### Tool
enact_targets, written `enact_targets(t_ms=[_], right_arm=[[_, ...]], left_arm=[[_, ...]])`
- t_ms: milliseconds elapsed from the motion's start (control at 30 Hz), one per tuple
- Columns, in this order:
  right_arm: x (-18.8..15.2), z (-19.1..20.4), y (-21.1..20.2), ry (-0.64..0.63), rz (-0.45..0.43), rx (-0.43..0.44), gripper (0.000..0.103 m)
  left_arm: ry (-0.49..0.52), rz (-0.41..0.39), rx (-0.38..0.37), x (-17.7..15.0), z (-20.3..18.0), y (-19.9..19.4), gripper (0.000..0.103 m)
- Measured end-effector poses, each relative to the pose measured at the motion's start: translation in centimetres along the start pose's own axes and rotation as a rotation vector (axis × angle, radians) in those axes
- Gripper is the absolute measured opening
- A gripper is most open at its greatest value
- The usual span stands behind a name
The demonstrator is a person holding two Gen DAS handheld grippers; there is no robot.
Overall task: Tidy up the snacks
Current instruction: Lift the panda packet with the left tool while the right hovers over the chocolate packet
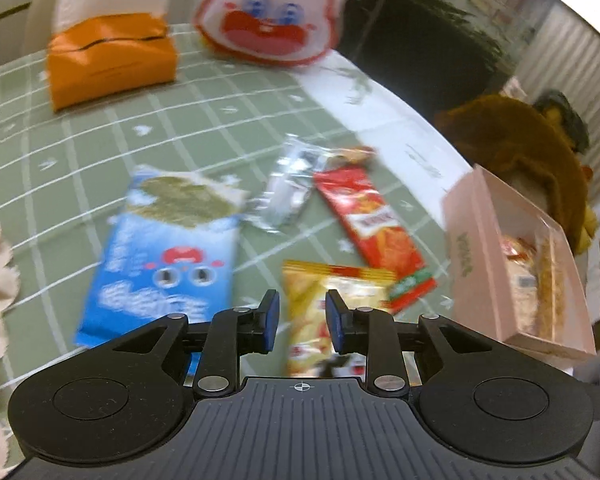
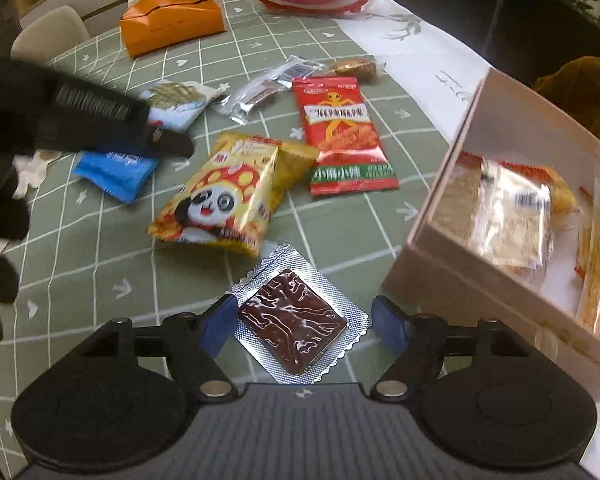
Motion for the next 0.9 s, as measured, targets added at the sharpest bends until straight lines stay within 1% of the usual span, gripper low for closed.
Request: enact_targets(t_ms=[100, 133, 200, 233, 267, 300, 367, 400, 467, 500, 633, 767, 833, 900], right_arm=[[-1.5, -0.5, -1.1, 0.027, -0.004, -0.022, 0.074], [-2.0, -0.7, -1.4, 0.037, -0.005, -0.031, 0.074], [-3.2, -1.1, -2.1, 0.057, -0.007, -0.049, 0.075], [-3.7, -1.4, -2.5, 0.069, -0.007, -0.059, 0.075], [-4.3, -1.7, -2.9, 0.082, -0.01, -0.071, 0.075], [-4.8, -2.0, -3.3, 0.094, -0.014, -0.08, 0.075], [-5.8, -2.5, -4.0, 0.122, -0.026, -0.097, 0.075], [-6.2, -2.6, -4.2, 0.132, -0.031, -0.103, 0.075], [-6.7, -2.6, -4.4, 0.151, -0.035, -0.11, 0.079], [-7.0, -2.6, -4.5, 0.159, -0.035, -0.114, 0.08], [-7.7, -2.8, -4.4, 0.173, -0.03, -0.122, 0.092], [-8.3, -3.2, -4.4, 0.182, -0.034, -0.125, 0.1], [-8.5, -3.5, -4.4, 0.191, -0.042, -0.133, 0.103], [-8.7, -3.5, -4.6, 0.191, -0.054, -0.137, 0.103]], left_arm=[[0.092, 0.002, 0.018, -0.6, -2.7, 0.6, 0.03], [0.126, -0.006, 0.039, -0.9, -3.5, 0.7, 0.03], [0.201, -0.063, 0.098, -1.0, -4.3, 0.5, 0.032], [0.237, -0.083, 0.131, -1.2, -4.5, 0.5, 0.037], [0.253, -0.092, 0.149, -1.3, -4.5, 0.5, 0.039], [0.254, -0.091, 0.153, -1.3, -4.5, 0.6, 0.039], [0.238, -0.069, 0.134, -1.3, -4.6, 0.6, 0.038], [0.227, -0.052, 0.109, -1.4, -4.7, 0.6, 0.038], [0.203, -0.019, 0.063, -1.7, -5.0, 0.6, 0.038], [0.202, -0.014, 0.058, -1.8, -5.1, 0.5, 0.038], [0.205, -0.014, 0.059, -2.3, -5.3, 0.3, 0.038], [0.185, 0.002, 0.03, -3.2, -4.6, -0.1, 0.04], [0.183, 0.01, 0.006, -3.9, -4.4, -0.5, 0.041], [0.18, 0.016, -0.019, -4.5, -4.3, -0.8, 0.041]])
Point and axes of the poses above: each gripper's, at about its wrist camera, not at the fingertips, and y roughly the way its jaws point, z to its left, x to its top, the point moved 10 cm from there along y, roughly the way its jaws point, and after that the axes turned 15 degrees about x, right-handed, at the moved point
